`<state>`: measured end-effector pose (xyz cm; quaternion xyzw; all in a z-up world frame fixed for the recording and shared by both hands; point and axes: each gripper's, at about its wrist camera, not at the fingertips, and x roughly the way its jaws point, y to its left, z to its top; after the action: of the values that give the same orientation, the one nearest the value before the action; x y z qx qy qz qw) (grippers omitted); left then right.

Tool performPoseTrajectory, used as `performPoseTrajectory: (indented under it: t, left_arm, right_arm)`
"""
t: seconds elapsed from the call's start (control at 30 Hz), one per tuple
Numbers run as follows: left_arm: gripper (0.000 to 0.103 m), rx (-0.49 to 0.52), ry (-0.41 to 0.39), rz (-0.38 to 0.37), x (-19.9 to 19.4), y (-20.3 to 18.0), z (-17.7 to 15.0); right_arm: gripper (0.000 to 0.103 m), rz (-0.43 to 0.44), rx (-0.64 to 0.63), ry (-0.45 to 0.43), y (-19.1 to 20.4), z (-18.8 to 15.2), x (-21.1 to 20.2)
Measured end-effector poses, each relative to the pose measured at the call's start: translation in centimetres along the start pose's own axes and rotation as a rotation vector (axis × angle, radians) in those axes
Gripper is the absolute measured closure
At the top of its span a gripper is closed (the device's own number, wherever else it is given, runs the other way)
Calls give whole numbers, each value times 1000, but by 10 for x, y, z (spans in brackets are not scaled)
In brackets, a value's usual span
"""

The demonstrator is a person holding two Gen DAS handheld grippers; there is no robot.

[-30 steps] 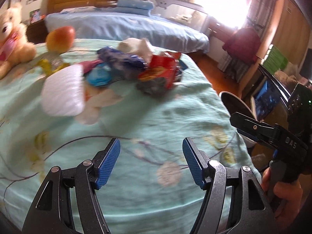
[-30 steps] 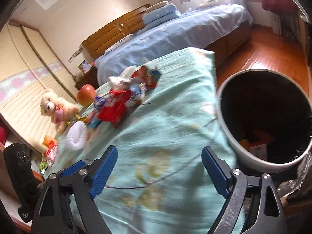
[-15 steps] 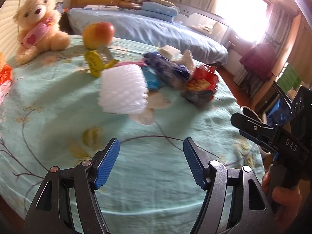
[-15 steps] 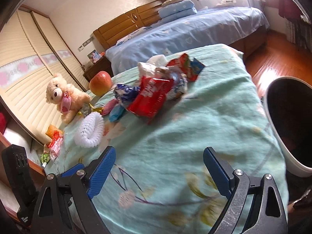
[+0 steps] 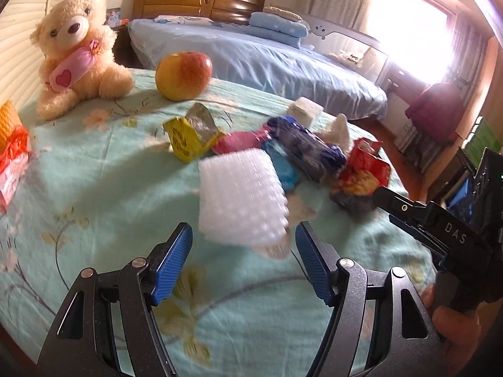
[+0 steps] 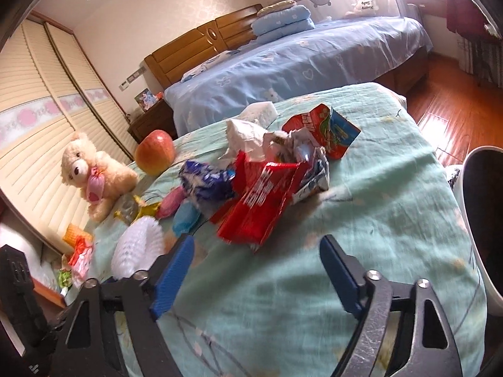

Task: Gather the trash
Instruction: 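Grasp the red snack bag with the right gripper while the left grasps the white foam net, then carry both items over the bin and open both grippers to drop them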

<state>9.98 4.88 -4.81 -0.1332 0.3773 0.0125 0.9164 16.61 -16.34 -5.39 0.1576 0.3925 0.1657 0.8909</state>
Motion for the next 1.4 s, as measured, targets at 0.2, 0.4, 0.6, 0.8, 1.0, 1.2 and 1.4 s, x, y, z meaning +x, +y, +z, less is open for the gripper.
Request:
performPoseTrajectory:
  t: [0.2, 0.4, 0.6, 0.8, 1.0, 1.2, 1.4]
  left_arm:
    - [58, 13, 21, -3, 14, 0, 3]
    - [70, 32, 15, -25, 7, -6, -6]
    - [71, 47, 22, -77, -4, -19, -12]
    - [72, 94, 24, -123, -12, -47, -19]
    - [73, 144, 31, -172, -15, -76, -25]
    - [73, 190, 38, -214, -18, -102, -29]
    - [73, 230, 43, -249, -17, -130, -30]
  right_arm:
    - [68, 21, 45, 16, -9, 9, 16]
    - [98, 32, 21, 18, -7, 0, 10]
    - [99, 41, -12, 1, -7, -10, -14]
    - [99, 28, -17, -15, -17, -16, -38]
    - [99, -14, -11, -34, -34, -23, -58]
    - [99, -58, 6, -63, -54, -28, -79]
    - [99, -103, 25, -91, -75, -30, -99]
